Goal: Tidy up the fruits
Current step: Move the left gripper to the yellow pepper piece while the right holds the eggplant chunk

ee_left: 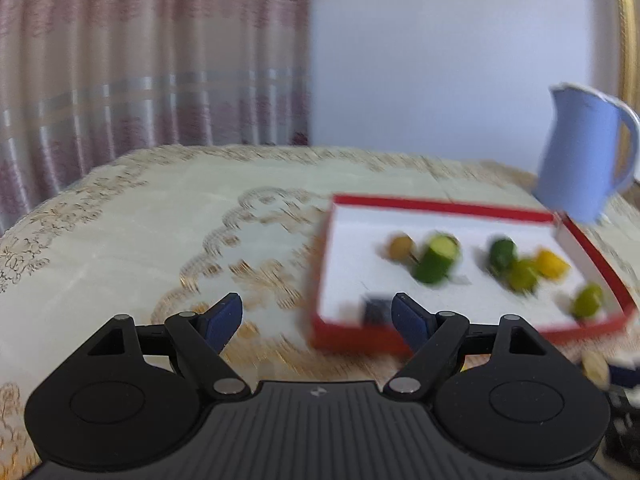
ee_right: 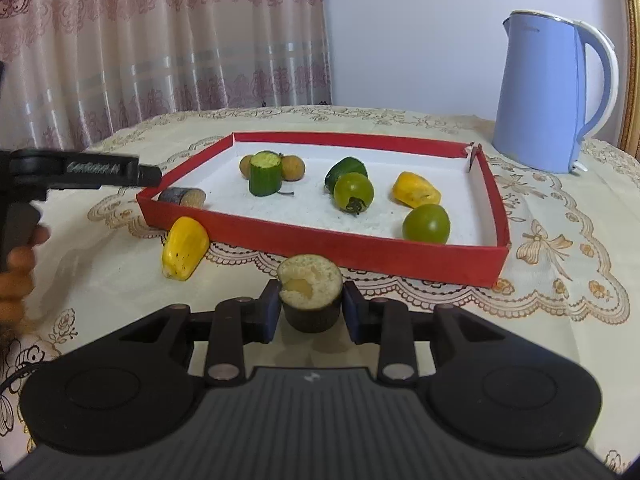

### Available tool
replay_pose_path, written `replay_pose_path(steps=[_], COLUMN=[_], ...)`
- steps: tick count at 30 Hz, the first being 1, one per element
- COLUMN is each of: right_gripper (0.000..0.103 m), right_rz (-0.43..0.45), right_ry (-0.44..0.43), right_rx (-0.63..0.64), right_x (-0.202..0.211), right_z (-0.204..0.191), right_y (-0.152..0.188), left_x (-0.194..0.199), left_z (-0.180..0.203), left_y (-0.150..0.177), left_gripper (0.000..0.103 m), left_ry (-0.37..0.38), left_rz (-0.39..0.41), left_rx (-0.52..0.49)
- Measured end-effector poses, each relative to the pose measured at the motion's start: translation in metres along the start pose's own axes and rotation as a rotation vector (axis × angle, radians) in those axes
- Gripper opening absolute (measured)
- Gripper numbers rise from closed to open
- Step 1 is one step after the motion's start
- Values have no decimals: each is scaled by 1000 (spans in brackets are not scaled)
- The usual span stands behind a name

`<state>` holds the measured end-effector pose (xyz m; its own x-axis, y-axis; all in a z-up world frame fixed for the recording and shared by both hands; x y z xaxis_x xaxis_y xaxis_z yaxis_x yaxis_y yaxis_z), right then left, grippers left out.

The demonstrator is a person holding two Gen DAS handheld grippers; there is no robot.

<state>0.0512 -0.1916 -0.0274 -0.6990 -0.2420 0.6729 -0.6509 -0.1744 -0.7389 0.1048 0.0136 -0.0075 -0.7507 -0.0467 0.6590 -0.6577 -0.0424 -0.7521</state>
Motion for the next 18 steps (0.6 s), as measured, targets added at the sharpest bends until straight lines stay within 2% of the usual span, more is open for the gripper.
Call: replay_pose_path(steps=[8,18], right_gripper=[31,31], right_rz=[-1,-4], right_ry=[-14,-22], right_rx=[5,-1], right_x=[0,0], right_z=[-1,-1], right_y=[1,1], left_x=[6,-15], left_z=[46,54], left_y=[20,18], left_gripper=[82,82], left_ry=[-31,-51], left_rz=[-1,-111], left_rx=[-134,-97])
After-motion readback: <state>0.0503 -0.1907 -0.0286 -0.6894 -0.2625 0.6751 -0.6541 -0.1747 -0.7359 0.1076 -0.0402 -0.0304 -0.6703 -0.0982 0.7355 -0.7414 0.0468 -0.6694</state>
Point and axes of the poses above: each gripper's, at about its wrist camera, not at the fingertips, and x roughly against the way its jaws point, z to its right, y to its underside, the point moved 6 cm from there along -x, roughly the way its jaws point, and after that the axes turned 10 degrees about -z, right-handed, at the moved point
